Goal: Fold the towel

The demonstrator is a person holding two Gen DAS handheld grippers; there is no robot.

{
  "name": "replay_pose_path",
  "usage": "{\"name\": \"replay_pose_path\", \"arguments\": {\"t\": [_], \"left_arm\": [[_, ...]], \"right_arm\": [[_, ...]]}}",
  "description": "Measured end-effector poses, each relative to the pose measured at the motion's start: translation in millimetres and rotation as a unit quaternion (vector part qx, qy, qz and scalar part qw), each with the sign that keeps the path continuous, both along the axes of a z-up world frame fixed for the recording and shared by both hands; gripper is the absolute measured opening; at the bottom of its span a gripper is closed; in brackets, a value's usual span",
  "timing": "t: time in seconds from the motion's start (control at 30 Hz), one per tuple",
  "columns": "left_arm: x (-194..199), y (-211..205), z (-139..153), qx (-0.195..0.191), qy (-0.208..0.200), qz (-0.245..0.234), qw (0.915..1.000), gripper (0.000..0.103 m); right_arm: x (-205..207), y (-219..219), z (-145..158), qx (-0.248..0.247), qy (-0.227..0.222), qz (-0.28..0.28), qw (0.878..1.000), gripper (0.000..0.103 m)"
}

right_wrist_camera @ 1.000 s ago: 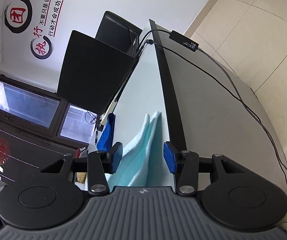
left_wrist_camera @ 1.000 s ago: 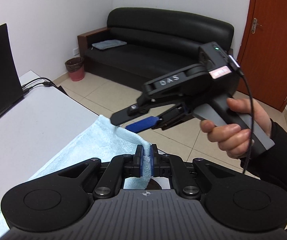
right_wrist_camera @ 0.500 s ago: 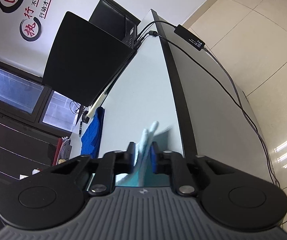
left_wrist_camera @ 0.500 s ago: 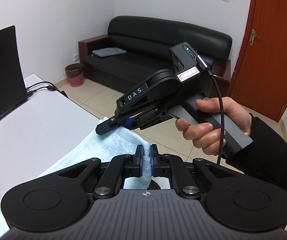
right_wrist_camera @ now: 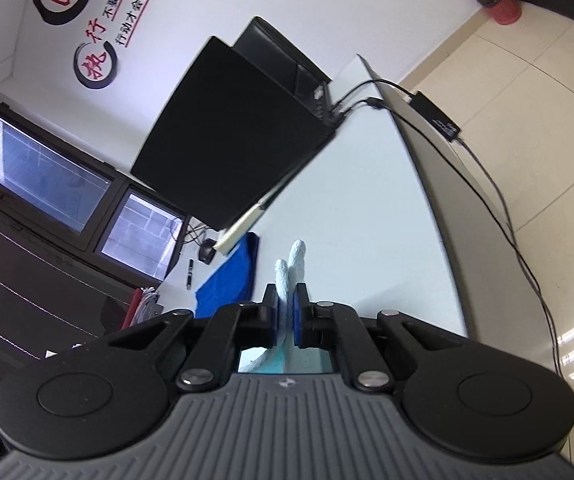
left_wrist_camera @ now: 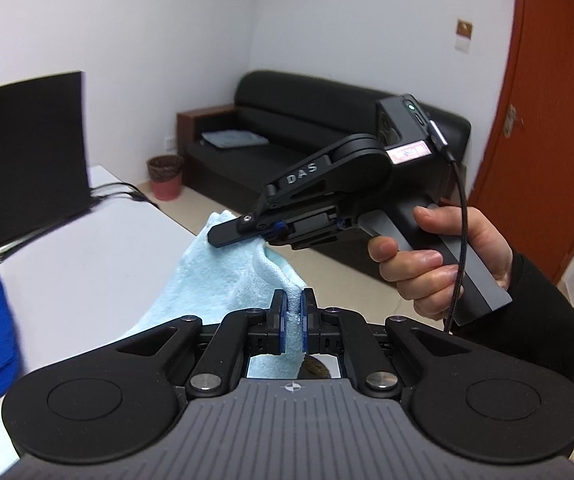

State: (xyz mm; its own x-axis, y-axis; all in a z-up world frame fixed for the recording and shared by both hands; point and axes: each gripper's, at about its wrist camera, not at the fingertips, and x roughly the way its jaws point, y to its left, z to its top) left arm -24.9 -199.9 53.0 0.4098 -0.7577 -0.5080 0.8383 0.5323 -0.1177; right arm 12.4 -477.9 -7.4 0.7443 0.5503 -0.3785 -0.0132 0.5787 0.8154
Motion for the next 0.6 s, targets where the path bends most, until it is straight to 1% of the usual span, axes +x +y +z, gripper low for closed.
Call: {"name": "replay_pose_path", "arguments": {"t": [0.13, 0.27, 0.4, 0.47, 0.6], "left_arm": [[-4.3, 39.1, 5.1, -0.027, -0.004, 0.035, 0.9990, 0.008], [-10.7, 81.7, 7.2, -0.054, -0.005, 0.074, 0.9958, 0.008], [-16.6, 125.8, 6.3, -0.074, -0.004, 0.120, 0.9900, 0.008], [-18.2, 141.6, 6.5, -0.082, -0.003, 0.135, 0.9875, 0.008], [-21.7, 175.1, 6.4, -0.104, 0.002, 0.169, 0.9800, 0.008]], "right_arm": [[3.7, 30.5, 13.6, 0.008, -0.020, 0.014, 1.000, 0.007], [10.4, 64.4, 22.1, 0.020, -0.039, 0.031, 0.999, 0.007], [20.3, 103.1, 25.8, 0.029, -0.051, 0.053, 0.997, 0.007], [26.2, 121.2, 27.2, 0.031, -0.054, 0.062, 0.996, 0.007], [39.4, 162.4, 31.7, 0.025, -0.056, 0.084, 0.995, 0.007]]}}
